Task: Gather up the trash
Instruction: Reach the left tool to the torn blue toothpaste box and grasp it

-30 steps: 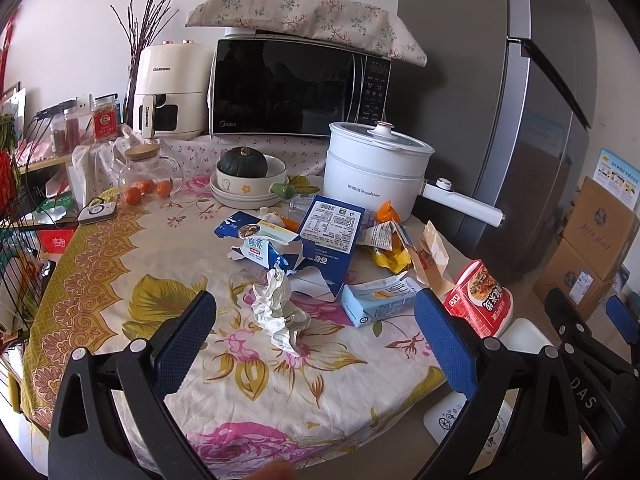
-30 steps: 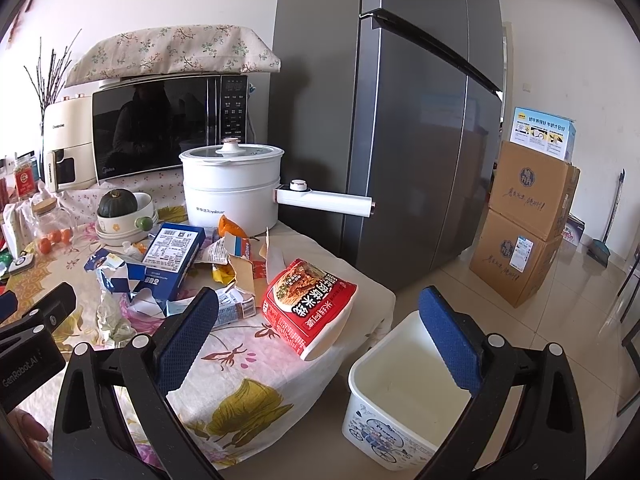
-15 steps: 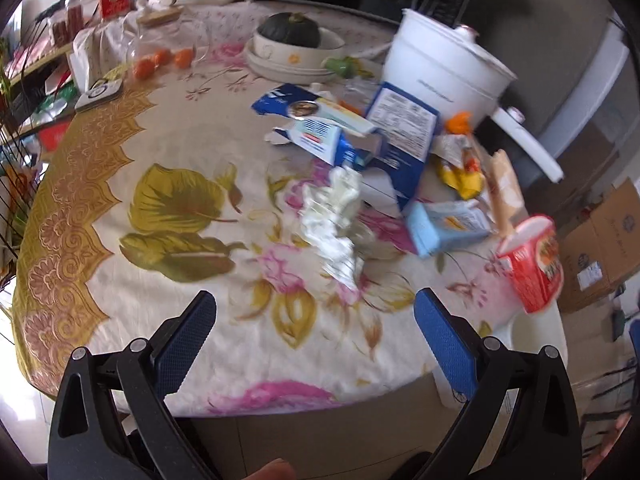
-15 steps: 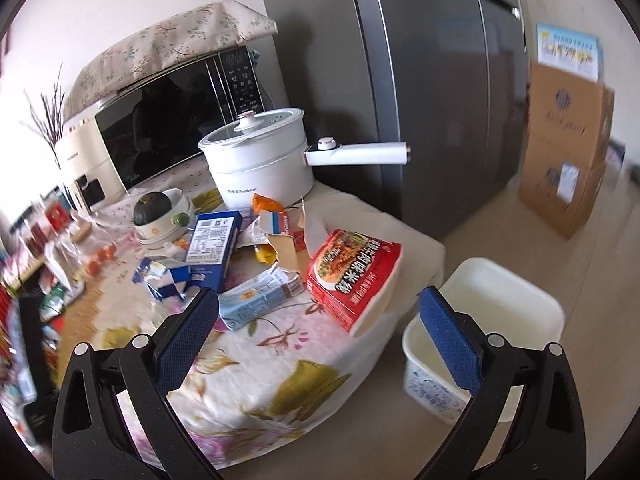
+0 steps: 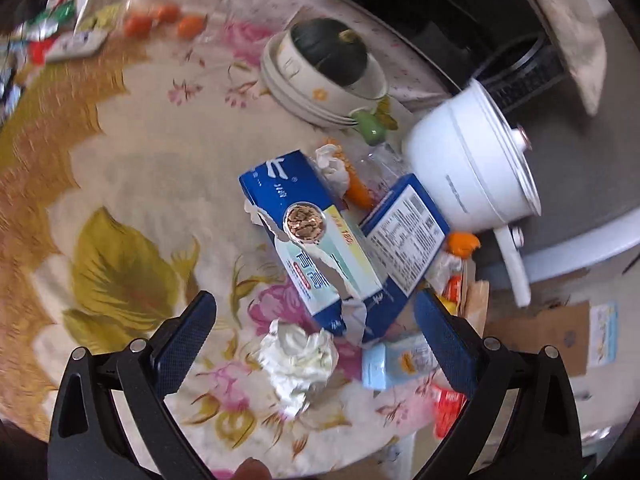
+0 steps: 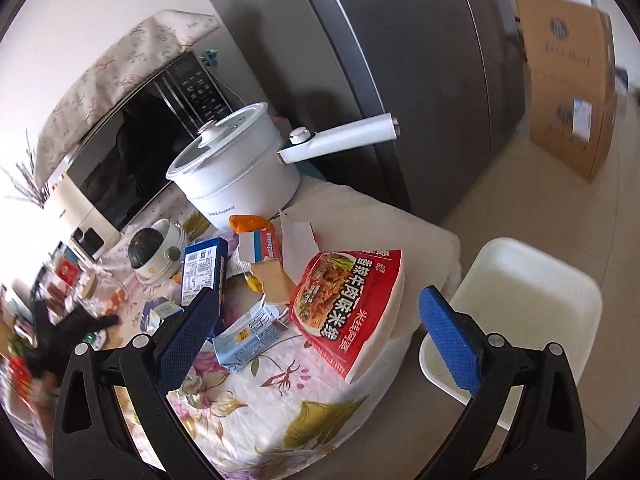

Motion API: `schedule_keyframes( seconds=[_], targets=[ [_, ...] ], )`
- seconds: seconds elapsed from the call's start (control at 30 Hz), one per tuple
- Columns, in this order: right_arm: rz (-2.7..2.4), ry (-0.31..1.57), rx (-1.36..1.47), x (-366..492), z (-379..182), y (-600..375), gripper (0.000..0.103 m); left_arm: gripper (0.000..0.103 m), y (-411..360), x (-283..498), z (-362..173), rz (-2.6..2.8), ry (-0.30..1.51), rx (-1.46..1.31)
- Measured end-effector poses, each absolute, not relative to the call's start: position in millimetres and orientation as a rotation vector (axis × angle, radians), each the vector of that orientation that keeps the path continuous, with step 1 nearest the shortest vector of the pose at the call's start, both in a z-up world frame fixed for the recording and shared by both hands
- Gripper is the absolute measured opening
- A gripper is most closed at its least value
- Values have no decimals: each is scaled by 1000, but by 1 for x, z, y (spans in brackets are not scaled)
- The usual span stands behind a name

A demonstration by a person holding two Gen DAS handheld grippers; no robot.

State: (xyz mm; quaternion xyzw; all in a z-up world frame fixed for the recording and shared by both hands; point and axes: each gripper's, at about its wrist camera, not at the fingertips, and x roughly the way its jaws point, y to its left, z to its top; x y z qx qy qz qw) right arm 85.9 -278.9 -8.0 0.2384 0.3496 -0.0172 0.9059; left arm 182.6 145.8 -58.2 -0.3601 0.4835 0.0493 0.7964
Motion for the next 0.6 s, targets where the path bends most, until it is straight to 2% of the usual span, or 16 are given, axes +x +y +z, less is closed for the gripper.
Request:
schedule_keyframes(
  seconds=[0.13, 0.3, 0.37, 0.43, 0.6],
  targets=[
    [-80, 714, 552, 94, -15, -303, 96, 96, 153, 198, -95, 136, 1029, -977],
    [-127, 794, 642, 103, -40, -327, 96, 93, 152, 221, -108, 170, 1009, -1033],
    [-112, 835, 672, 106, -50, -330, 96, 83, 154, 228, -113, 171, 1018, -1045],
    [-98, 871, 695, 109, -58, -330, 96, 61, 155, 233, -121, 144, 1045, -1072],
    [-87, 908, 738, 111, -68, -330, 96, 49, 161, 231, -125, 61, 1018, -1152]
  ],
)
